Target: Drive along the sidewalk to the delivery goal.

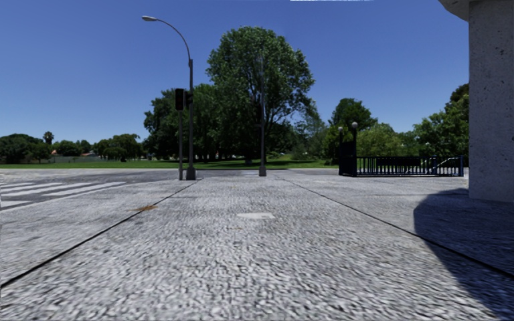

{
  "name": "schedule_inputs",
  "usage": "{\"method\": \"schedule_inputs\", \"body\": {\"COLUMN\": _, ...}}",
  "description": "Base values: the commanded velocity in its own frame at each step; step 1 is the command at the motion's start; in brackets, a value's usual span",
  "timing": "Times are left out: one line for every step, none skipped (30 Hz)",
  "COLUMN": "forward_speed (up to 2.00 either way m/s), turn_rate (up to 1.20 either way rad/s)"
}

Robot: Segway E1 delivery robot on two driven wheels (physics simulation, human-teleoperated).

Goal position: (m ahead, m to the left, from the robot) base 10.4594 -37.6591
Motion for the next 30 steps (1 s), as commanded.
{"method": "schedule_inputs", "body": {"forward_speed": 2.0, "turn_rate": -0.32}}
{"method": "schedule_inputs", "body": {"forward_speed": 2.0, "turn_rate": -0.32}}
{"method": "schedule_inputs", "body": {"forward_speed": 2.0, "turn_rate": -0.32}}
{"method": "schedule_inputs", "body": {"forward_speed": 2.0, "turn_rate": -0.32}}
{"method": "schedule_inputs", "body": {"forward_speed": 2.0, "turn_rate": -0.32}}
{"method": "schedule_inputs", "body": {"forward_speed": 2.0, "turn_rate": -0.32}}
{"method": "schedule_inputs", "body": {"forward_speed": 2.0, "turn_rate": -0.32}}
{"method": "schedule_inputs", "body": {"forward_speed": 2.0, "turn_rate": -0.32}}
{"method": "schedule_inputs", "body": {"forward_speed": 2.0, "turn_rate": -0.32}}
{"method": "schedule_inputs", "body": {"forward_speed": 2.0, "turn_rate": -0.32}}
{"method": "schedule_inputs", "body": {"forward_speed": 2.0, "turn_rate": -0.32}}
{"method": "schedule_inputs", "body": {"forward_speed": 2.0, "turn_rate": -0.32}}
{"method": "schedule_inputs", "body": {"forward_speed": 2.0, "turn_rate": -0.32}}
{"method": "schedule_inputs", "body": {"forward_speed": 2.0, "turn_rate": -0.32}}
{"method": "schedule_inputs", "body": {"forward_speed": 2.0, "turn_rate": -0.32}}
{"method": "schedule_inputs", "body": {"forward_speed": 2.0, "turn_rate": -0.32}}
{"method": "schedule_inputs", "body": {"forward_speed": 2.0, "turn_rate": -0.32}}
{"method": "schedule_inputs", "body": {"forward_speed": 2.0, "turn_rate": -0.32}}
{"method": "schedule_inputs", "body": {"forward_speed": 2.0, "turn_rate": -0.32}}
{"method": "schedule_inputs", "body": {"forward_speed": 2.0, "turn_rate": -0.32}}
{"method": "schedule_inputs", "body": {"forward_speed": 2.0, "turn_rate": -0.32}}
{"method": "schedule_inputs", "body": {"forward_speed": 2.0, "turn_rate": -0.32}}
{"method": "schedule_inputs", "body": {"forward_speed": 2.0, "turn_rate": -0.32}}
{"method": "schedule_inputs", "body": {"forward_speed": 2.0, "turn_rate": -0.32}}
{"method": "schedule_inputs", "body": {"forward_speed": 2.0, "turn_rate": -0.32}}
{"method": "schedule_inputs", "body": {"forward_speed": 2.0, "turn_rate": -0.32}}
{"method": "schedule_inputs", "body": {"forward_speed": 2.0, "turn_rate": -0.32}}
{"method": "schedule_inputs", "body": {"forward_speed": 2.0, "turn_rate": -0.32}}
{"method": "schedule_inputs", "body": {"forward_speed": 2.0, "turn_rate": -0.32}}
{"method": "schedule_inputs", "body": {"forward_speed": 2.0, "turn_rate": -0.32}}
